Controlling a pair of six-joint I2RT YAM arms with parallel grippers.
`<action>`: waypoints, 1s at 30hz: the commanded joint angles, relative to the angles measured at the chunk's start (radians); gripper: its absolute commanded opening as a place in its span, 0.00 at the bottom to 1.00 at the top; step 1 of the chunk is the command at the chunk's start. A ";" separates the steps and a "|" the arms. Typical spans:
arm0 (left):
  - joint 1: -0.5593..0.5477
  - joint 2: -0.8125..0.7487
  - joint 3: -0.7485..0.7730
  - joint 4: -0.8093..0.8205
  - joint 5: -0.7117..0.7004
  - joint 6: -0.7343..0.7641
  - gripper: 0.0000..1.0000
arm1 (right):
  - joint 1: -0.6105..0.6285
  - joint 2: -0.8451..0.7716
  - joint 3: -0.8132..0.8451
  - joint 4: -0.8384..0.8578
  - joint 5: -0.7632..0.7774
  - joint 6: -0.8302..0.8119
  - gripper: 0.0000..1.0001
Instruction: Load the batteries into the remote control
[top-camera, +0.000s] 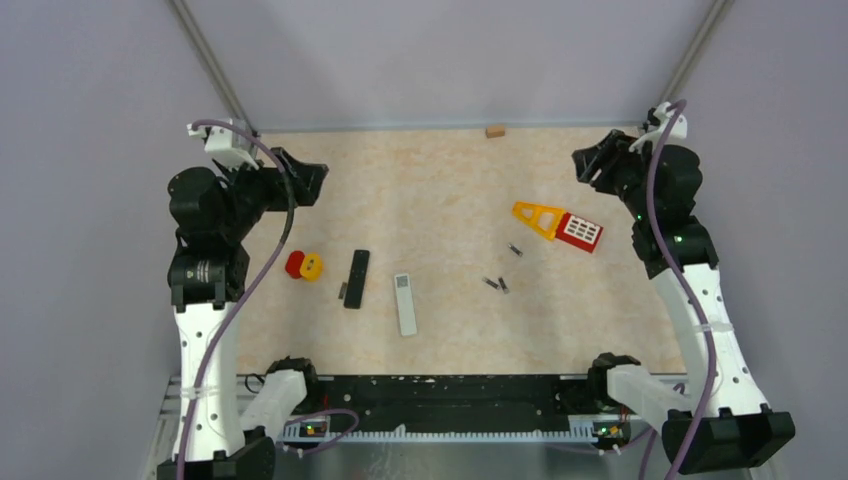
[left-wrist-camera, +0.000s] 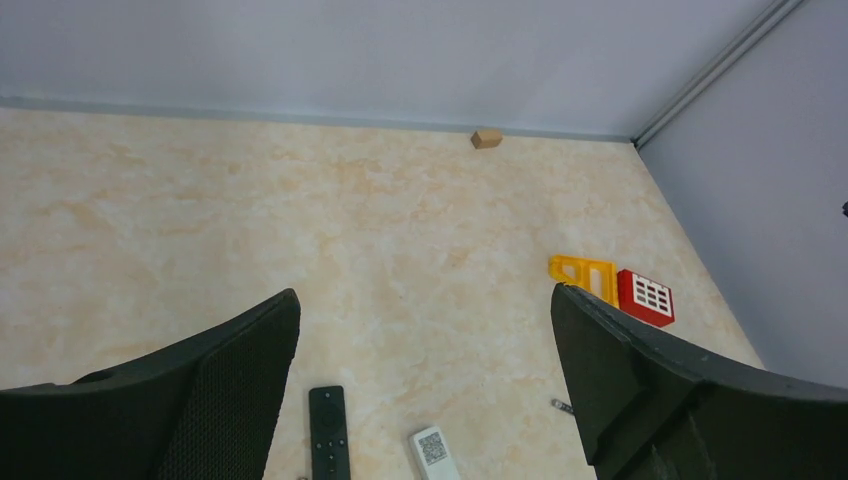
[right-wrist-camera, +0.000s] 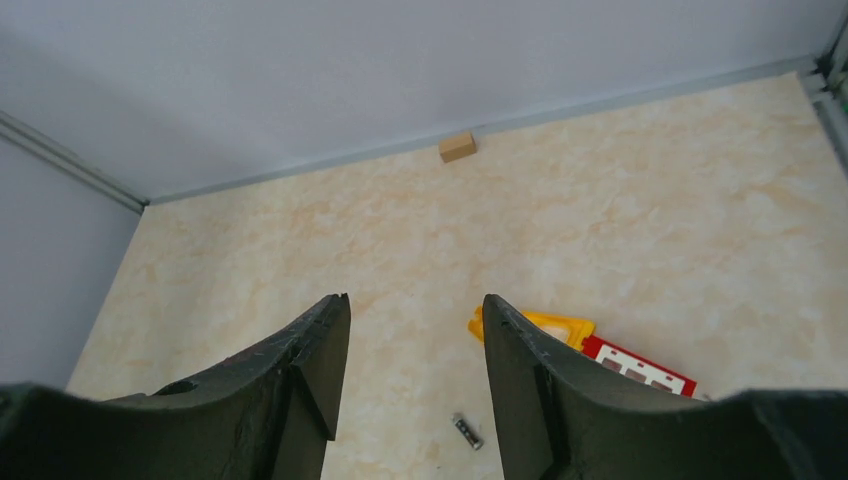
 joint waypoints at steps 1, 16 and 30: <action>0.003 -0.022 -0.087 0.075 0.057 -0.031 0.99 | -0.005 0.007 -0.070 0.076 -0.081 0.068 0.54; 0.002 -0.049 -0.280 0.096 -0.007 -0.084 0.99 | 0.628 0.211 -0.259 0.230 0.160 0.179 0.87; 0.002 -0.168 -0.285 0.060 -0.274 -0.099 0.99 | 1.068 0.749 0.008 0.098 0.504 0.264 0.79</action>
